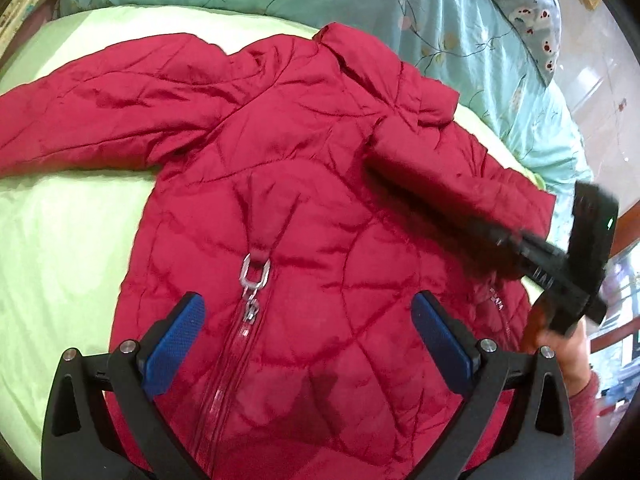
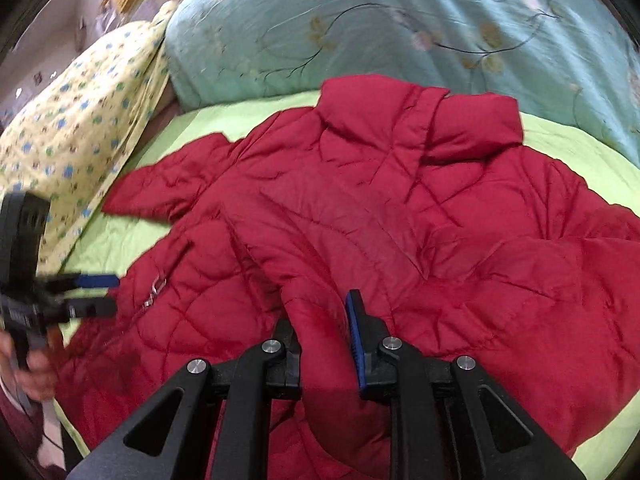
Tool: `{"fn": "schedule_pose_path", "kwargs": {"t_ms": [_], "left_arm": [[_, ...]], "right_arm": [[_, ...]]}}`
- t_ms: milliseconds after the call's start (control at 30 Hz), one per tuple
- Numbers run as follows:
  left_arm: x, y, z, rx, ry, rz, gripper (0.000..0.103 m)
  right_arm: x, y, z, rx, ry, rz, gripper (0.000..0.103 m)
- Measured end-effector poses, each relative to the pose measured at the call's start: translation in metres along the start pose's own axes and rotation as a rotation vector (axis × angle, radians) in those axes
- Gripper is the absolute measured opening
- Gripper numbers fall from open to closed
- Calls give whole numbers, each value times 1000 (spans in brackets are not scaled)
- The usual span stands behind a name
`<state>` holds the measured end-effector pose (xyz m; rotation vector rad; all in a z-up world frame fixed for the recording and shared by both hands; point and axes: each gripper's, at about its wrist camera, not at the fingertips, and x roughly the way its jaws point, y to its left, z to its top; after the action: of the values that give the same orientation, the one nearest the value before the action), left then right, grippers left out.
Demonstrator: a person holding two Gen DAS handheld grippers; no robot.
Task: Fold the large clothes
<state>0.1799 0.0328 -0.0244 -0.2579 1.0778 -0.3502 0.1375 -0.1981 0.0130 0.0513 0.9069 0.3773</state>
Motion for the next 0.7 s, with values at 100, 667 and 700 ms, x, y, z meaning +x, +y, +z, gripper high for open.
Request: {"fn": "schedule_pose_path", "kwargs": {"t_ms": [100, 667, 700], "left_arm": [[6, -3, 13, 7, 3, -24, 103], [96, -40, 89, 80, 166, -240, 36], [97, -40, 89, 83, 165, -232, 30]], "right_arm": [[5, 6, -5, -48, 12, 20, 19], [6, 13, -16, -115, 29, 44, 23], [4, 11, -16, -99, 35, 51, 30]]}}
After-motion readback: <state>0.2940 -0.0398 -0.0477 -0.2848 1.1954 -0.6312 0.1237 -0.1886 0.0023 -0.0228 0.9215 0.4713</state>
